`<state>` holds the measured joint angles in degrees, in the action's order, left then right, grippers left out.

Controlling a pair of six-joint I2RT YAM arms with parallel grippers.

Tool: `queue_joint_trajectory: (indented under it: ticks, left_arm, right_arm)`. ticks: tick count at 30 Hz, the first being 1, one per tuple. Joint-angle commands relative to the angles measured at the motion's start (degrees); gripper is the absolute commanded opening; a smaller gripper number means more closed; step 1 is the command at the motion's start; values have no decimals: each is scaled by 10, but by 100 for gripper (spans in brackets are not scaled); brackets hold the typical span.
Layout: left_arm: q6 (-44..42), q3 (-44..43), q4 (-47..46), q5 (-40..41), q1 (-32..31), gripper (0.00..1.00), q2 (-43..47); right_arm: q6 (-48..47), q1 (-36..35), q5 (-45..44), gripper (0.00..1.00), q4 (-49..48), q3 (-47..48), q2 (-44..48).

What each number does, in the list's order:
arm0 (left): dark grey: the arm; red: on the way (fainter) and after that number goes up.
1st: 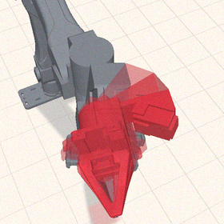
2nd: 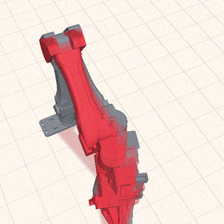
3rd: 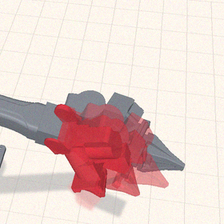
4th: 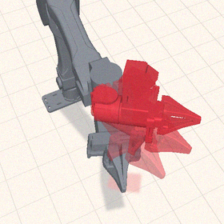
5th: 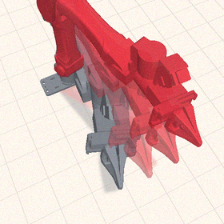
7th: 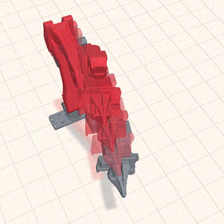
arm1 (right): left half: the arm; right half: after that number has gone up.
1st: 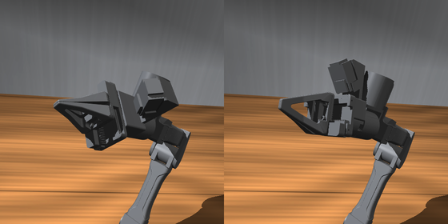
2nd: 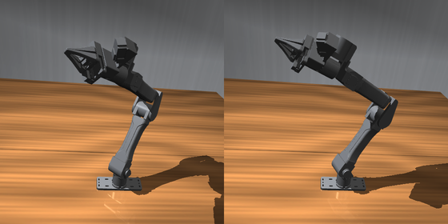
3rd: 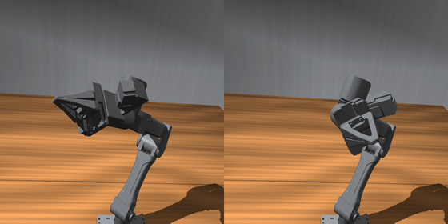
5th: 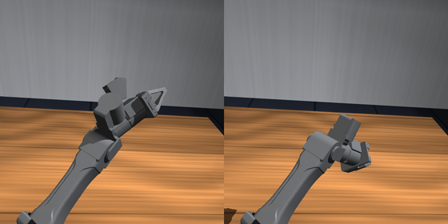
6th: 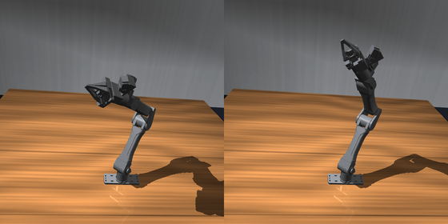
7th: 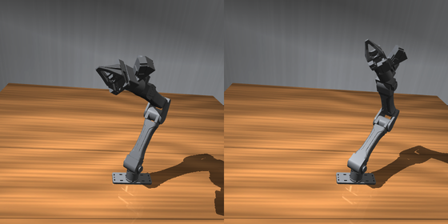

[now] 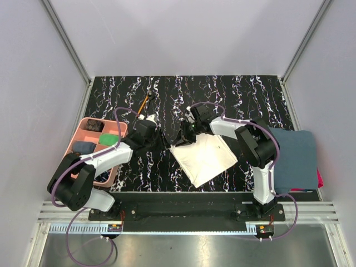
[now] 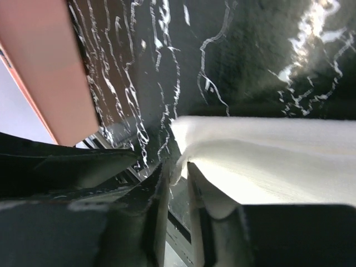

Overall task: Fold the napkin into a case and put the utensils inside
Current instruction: Fold the square-folded napkin at the center of the board.

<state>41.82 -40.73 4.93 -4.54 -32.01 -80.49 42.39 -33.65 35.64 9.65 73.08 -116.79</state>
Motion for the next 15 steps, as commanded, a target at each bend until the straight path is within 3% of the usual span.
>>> queue_joint_trajectory:
  ticks: [1, 4, 8, 12, 15]
  left_arm:
    - [-10, -7, -19, -5, 3, 36, -1]
    - [-5, -9, -27, -21, 2, 37, -5]
    - [5, -14, -41, -40, -2, 38, -13]
    - [8, -41, -61, -55, -6, 39, -55]
    - [15, -64, -77, -64, -6, 38, -97]
  right_arm:
    - [-1, -5, 7, 31, -12, 36, 8]
    - [-12, -4, 7, 39, 18, 51, 18]
    - [-44, 6, -14, 59, 45, 36, 75]
    - [-82, 58, -45, 59, 69, -2, 115]
    - [-110, 103, -43, 54, 77, -17, 126]
